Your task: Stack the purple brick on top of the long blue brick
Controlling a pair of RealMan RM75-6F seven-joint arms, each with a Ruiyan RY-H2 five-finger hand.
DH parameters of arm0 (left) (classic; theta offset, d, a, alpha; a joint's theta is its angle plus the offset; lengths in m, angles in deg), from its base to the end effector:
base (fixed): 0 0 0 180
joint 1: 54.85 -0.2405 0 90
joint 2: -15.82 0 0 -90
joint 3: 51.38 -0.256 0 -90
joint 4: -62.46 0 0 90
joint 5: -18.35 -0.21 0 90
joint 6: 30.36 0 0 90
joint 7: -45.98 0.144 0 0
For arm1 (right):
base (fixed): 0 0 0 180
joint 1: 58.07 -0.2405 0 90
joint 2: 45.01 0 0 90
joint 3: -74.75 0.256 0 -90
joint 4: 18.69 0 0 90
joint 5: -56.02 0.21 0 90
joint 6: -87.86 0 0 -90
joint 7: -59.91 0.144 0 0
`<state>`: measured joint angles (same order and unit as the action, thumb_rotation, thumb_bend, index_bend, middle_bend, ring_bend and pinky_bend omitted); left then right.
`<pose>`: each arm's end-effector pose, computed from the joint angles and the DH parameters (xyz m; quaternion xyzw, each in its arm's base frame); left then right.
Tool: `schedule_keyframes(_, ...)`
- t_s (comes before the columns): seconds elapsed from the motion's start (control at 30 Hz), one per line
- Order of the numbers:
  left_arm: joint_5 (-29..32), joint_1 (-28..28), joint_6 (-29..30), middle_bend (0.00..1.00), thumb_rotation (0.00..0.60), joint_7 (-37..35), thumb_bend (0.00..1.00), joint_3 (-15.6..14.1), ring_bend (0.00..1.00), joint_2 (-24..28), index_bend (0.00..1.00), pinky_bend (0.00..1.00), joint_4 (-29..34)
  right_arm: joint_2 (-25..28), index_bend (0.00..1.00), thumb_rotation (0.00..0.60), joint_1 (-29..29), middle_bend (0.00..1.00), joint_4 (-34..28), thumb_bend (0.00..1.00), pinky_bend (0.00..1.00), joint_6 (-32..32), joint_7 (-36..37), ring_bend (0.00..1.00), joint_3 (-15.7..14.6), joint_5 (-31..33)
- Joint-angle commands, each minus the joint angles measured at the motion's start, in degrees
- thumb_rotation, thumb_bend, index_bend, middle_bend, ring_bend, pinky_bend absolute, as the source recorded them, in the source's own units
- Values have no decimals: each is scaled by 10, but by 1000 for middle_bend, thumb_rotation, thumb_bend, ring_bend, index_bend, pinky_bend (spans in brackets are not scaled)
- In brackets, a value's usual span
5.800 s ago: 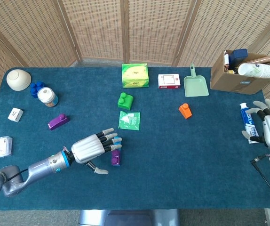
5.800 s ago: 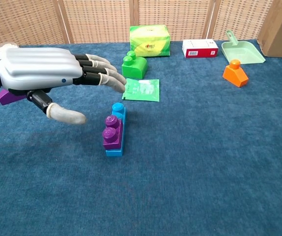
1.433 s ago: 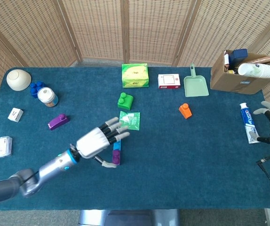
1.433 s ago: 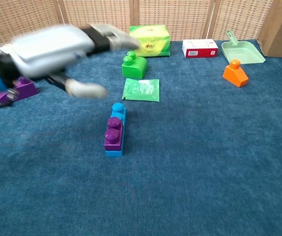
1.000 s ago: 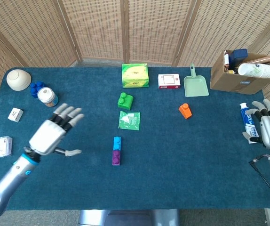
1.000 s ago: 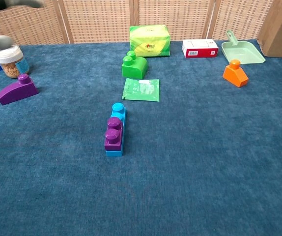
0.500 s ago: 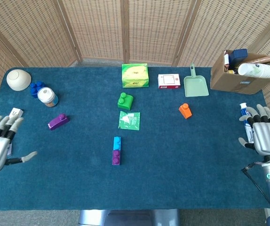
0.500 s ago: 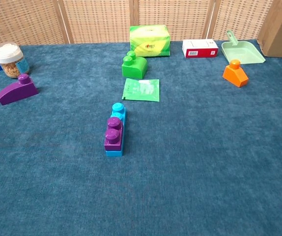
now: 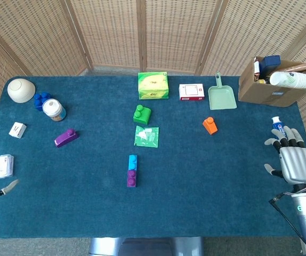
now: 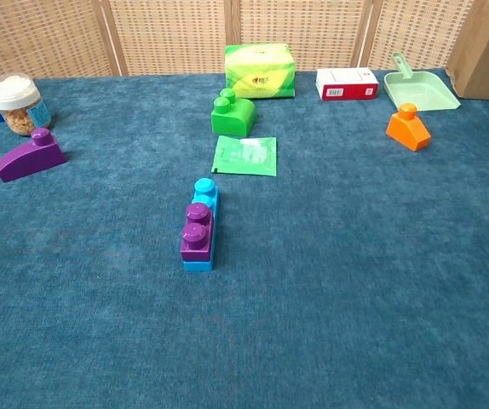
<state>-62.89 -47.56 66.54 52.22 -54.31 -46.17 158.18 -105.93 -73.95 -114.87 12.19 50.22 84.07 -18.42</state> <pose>-0.3033 0.1711 0.1845 -0.5712 -0.3342 -0.3838 0.6440 -0.2813 -0.2597 0.1751 0.6105 -0.3508 0.3621 0.6108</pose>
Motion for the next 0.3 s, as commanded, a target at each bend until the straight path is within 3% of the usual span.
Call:
schedule_keyframes(0.03,-3,0,-7,5,288,2,112,8,0,-4,70,0,-1,1,342,600,2,177,-1,158,98,-1,2,0,-1,0)
schedule_keyframes(0.3,-2,3,-31,3,296,6,111,26,0,-13,70,0,2,5,342,600,8,177,-6,158,98,-5,2,0,-3,2)
